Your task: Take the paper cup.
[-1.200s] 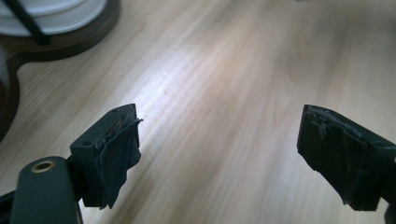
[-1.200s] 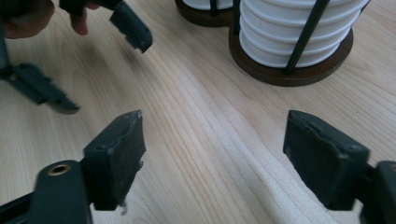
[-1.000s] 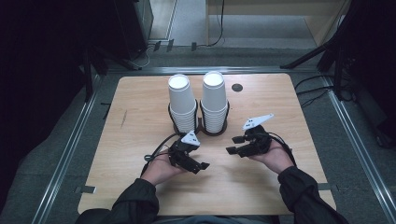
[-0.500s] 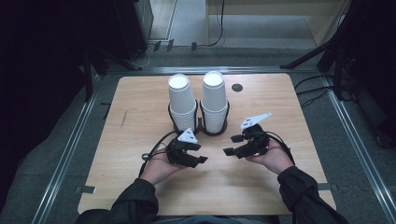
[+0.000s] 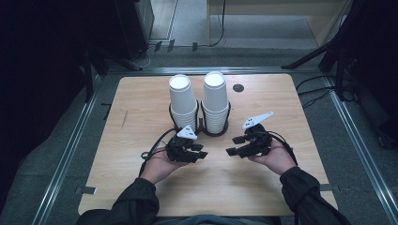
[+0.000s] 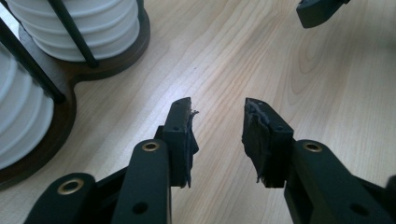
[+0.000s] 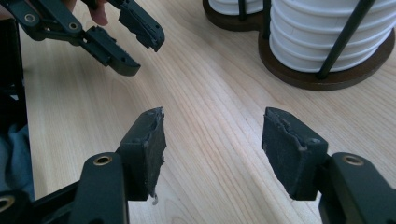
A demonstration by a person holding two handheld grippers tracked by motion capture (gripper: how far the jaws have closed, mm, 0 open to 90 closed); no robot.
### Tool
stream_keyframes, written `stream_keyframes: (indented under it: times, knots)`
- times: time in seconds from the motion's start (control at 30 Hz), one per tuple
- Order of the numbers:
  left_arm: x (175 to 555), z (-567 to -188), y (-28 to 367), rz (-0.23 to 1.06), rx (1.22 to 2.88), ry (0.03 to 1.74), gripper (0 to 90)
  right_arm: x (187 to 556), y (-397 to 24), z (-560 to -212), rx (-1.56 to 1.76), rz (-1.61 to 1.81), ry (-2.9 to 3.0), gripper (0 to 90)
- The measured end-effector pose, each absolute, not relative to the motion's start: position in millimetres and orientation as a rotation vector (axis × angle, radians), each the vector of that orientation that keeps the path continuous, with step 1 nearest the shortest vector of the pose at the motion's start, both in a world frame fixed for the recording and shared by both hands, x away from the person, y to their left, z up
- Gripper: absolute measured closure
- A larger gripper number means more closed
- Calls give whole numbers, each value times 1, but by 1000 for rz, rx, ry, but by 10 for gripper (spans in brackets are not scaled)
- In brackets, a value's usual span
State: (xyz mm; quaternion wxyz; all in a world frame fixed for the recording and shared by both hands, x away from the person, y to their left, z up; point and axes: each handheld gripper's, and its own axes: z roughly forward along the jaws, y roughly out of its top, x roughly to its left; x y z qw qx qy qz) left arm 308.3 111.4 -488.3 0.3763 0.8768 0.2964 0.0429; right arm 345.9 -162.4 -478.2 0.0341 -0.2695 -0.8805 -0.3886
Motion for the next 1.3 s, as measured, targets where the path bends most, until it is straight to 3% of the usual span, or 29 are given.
stream_keyframes:
  times: [0.83, 1.3]
  knots:
    - [318, -483, 114, 112, 2198, 807, 674, 355, -169, -468, -921, -1200, -2731, 381]
    - [332, -465, 107, 114, 2168, 846, 770, 360, -170, -439, -897, -1231, -2765, 367]
